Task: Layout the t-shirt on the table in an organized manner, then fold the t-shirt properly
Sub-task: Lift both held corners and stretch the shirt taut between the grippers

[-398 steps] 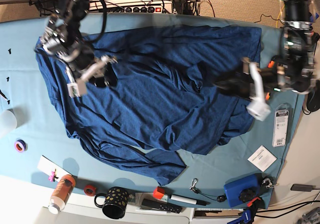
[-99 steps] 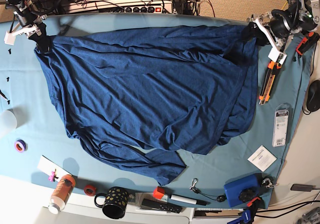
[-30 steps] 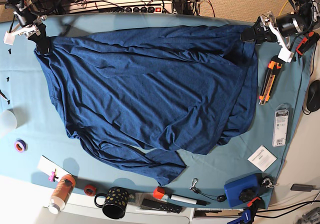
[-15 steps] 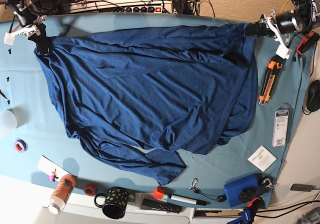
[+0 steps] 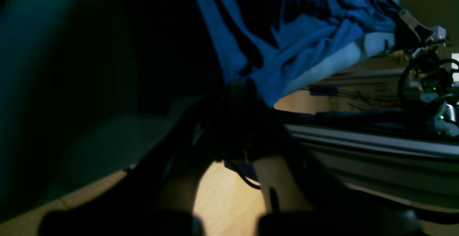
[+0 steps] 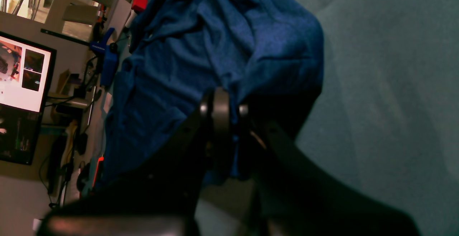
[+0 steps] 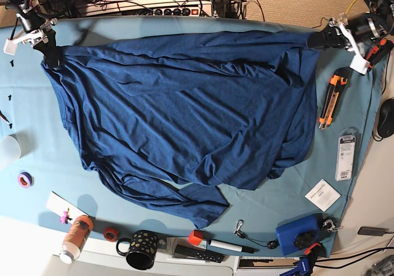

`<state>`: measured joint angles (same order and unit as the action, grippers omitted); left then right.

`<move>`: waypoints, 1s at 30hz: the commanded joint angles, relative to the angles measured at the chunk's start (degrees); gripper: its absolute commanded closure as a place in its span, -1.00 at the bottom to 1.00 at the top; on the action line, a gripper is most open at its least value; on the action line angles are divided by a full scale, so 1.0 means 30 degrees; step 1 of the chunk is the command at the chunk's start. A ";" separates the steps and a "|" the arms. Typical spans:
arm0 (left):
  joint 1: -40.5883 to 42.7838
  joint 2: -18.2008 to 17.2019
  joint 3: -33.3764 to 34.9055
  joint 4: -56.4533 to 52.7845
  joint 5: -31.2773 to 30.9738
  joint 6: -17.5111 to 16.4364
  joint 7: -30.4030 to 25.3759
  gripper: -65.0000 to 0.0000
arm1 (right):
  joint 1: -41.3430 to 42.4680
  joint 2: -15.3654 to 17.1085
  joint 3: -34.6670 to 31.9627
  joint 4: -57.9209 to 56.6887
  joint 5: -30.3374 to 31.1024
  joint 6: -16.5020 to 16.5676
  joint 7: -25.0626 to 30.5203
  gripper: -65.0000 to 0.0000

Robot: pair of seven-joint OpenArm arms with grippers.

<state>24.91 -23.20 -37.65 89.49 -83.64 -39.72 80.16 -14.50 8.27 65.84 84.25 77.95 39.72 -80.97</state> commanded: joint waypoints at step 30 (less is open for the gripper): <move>0.1486 -0.2025 -0.2550 0.0240 -0.0455 -0.0092 -0.0053 1.00 | -0.2288 0.0372 0.0117 0.0277 0.1384 0.0092 0.0323 1.00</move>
<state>28.91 -27.99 -44.69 89.49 -83.90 -39.72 80.16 -21.17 8.25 65.82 84.25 80.07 39.72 -81.06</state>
